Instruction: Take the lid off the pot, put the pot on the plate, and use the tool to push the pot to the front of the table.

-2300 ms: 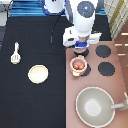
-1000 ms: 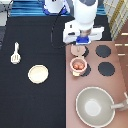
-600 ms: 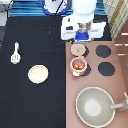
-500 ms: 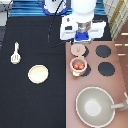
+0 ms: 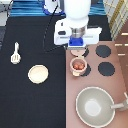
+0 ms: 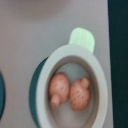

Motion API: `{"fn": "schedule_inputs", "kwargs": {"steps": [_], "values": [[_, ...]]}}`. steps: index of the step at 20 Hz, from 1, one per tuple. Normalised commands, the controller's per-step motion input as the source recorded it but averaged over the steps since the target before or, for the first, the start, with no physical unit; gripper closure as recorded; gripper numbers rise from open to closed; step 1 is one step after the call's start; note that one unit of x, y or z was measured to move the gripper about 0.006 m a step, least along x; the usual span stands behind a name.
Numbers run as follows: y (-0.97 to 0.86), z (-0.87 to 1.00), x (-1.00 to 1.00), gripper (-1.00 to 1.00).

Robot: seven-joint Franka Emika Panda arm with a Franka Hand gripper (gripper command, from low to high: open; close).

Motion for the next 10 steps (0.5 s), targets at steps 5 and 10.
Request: {"fn": "schedule_inputs", "kwargs": {"steps": [5,10], "values": [[-0.26,-0.37,0.45,-1.00],[-0.11,-0.43,0.41,-1.00]]}}
